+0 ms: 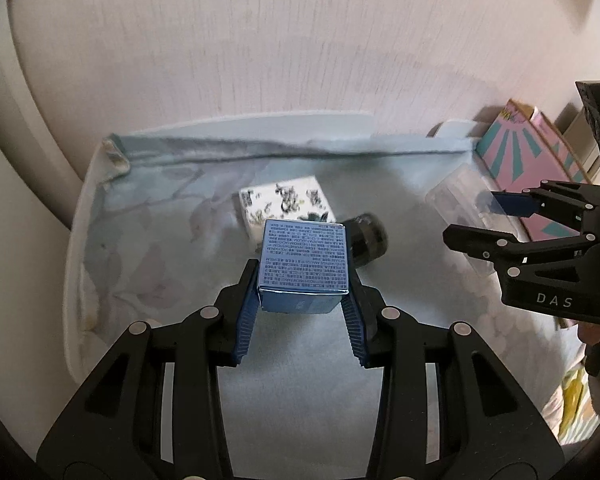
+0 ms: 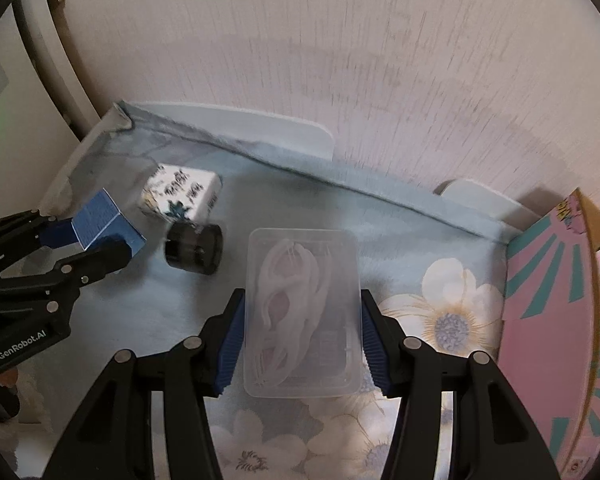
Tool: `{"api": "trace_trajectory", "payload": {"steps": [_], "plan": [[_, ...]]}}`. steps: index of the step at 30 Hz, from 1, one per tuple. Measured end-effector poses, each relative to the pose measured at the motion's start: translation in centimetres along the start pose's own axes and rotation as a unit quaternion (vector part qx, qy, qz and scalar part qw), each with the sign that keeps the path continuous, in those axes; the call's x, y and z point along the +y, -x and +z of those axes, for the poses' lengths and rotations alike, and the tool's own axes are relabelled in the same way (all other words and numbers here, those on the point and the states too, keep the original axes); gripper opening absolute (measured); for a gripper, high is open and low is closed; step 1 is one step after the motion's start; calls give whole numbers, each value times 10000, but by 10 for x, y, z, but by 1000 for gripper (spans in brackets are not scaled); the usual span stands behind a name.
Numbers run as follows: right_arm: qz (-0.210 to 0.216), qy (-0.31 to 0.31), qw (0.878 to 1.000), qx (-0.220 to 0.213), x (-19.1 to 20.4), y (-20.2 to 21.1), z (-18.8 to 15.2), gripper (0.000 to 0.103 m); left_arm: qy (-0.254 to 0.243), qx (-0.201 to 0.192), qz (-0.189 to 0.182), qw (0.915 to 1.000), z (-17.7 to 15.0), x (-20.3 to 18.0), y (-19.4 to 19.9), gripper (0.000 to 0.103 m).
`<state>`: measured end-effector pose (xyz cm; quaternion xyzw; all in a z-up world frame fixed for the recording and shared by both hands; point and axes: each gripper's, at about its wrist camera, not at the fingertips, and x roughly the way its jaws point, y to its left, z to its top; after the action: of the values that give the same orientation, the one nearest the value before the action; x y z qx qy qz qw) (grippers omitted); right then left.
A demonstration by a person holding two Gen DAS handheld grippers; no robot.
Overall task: Organize objects
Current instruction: 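Grasp the blue lens box with left tool while right tool grasps clear plastic case, then carry blue box and plastic case to the cardboard box and release them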
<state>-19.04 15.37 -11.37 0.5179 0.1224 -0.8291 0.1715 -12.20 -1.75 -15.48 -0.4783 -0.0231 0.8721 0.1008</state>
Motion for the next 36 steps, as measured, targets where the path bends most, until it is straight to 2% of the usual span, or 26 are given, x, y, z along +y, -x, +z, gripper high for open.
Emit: {"api": "trace_trajectory", "payload": {"steps": [7, 14, 20, 28, 36], "plan": [[60, -7, 9997, -232, -5, 38, 5, 49, -22, -201, -87, 9998, 22, -5, 37, 36], [-28, -61, 9987, -513, -9, 79, 17, 49, -409, -457, -186, 9979, 57, -27, 70, 36], [-103, -284, 9965, -786, -33, 117, 20, 49, -688, -684, -341, 9947, 88, -52, 88, 36], [-362, -738, 9912, -1038, -78, 157, 9, 49, -1060, -857, -654, 9885, 124, -99, 93, 36], [-704, -1240, 9833, -1131, -127, 183, -18, 49, -1518, -816, -1127, 9786, 150, -163, 79, 36]]}}
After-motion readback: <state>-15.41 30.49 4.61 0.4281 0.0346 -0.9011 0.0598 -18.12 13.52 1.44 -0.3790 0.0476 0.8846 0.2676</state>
